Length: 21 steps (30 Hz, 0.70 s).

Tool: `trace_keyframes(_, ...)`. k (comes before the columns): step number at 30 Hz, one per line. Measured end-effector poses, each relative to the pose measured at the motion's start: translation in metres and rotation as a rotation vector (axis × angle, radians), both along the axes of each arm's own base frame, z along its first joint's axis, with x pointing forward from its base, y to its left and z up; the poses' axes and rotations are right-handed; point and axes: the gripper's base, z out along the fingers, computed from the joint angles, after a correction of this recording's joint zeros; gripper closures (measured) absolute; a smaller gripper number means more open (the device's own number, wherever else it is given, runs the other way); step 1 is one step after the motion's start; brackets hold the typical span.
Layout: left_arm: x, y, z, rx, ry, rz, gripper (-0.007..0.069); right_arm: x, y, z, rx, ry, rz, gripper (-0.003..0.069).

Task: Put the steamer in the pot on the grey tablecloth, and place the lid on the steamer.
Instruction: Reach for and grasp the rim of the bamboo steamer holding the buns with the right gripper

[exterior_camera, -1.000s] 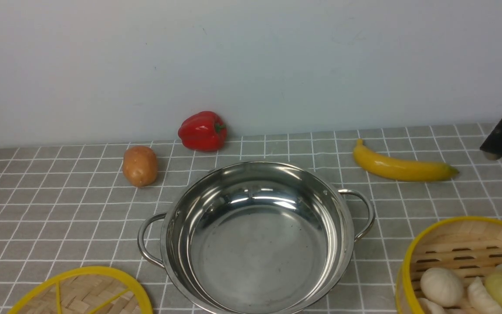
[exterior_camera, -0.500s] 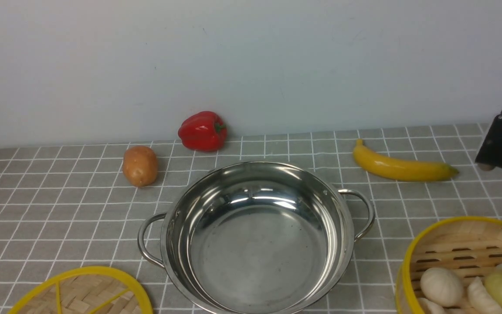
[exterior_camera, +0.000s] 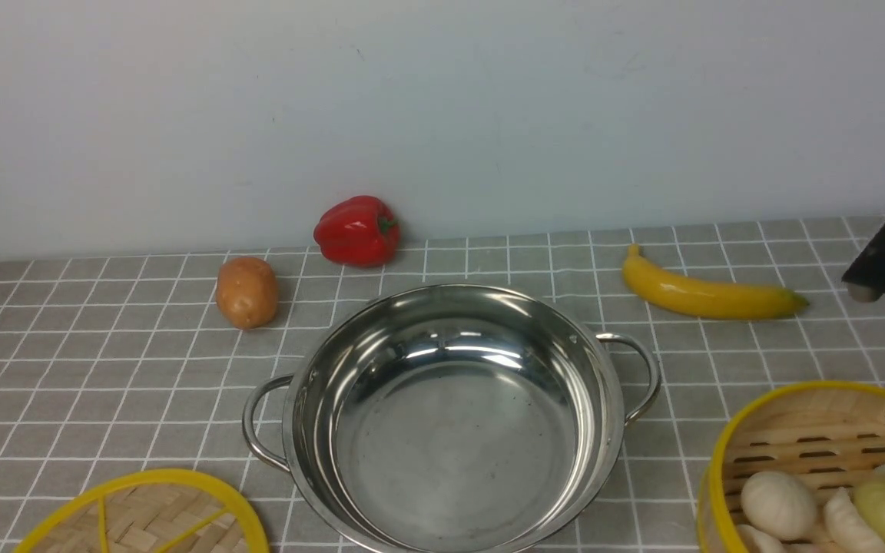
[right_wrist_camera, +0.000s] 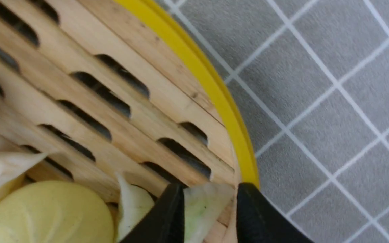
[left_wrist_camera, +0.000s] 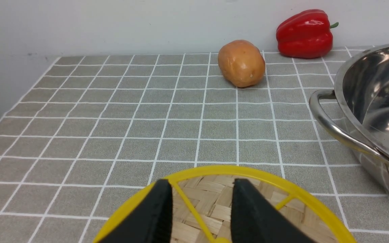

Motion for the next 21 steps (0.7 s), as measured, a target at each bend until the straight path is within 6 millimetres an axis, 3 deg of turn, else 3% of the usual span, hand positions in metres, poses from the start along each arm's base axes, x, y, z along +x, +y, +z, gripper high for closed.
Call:
trace_keyframes(6, 0.0000, 0.0000, 0.0000, 0.000, 0.000, 0.000, 0.0382, -0.0008, -0.0059, 0.0004, -0.050, 0.000, -0.108, 0.0416)
trace_keyframes(21, 0.0000, 0.0000, 0.0000, 0.000, 0.000, 0.000, 0.0382, 0.0044, -0.0064, 0.0013, -0.047, -0.061, -0.136, 0.0416)
